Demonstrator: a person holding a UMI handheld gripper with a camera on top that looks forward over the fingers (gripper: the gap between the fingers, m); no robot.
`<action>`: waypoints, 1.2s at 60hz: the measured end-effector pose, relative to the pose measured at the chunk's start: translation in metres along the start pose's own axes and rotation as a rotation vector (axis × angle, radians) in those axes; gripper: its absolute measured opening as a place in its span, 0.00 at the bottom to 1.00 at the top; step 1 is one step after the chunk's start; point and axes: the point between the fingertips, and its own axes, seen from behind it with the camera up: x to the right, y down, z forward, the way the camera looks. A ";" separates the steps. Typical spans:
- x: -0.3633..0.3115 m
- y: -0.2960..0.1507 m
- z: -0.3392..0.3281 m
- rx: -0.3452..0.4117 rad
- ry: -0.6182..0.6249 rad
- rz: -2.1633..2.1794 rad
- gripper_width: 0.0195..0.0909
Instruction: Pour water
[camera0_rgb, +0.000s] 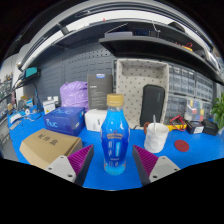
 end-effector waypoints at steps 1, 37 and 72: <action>0.000 -0.002 0.003 0.002 0.006 0.000 0.84; 0.010 -0.013 0.055 0.119 0.112 -0.008 0.34; 0.005 -0.076 0.079 0.131 -0.032 0.460 0.28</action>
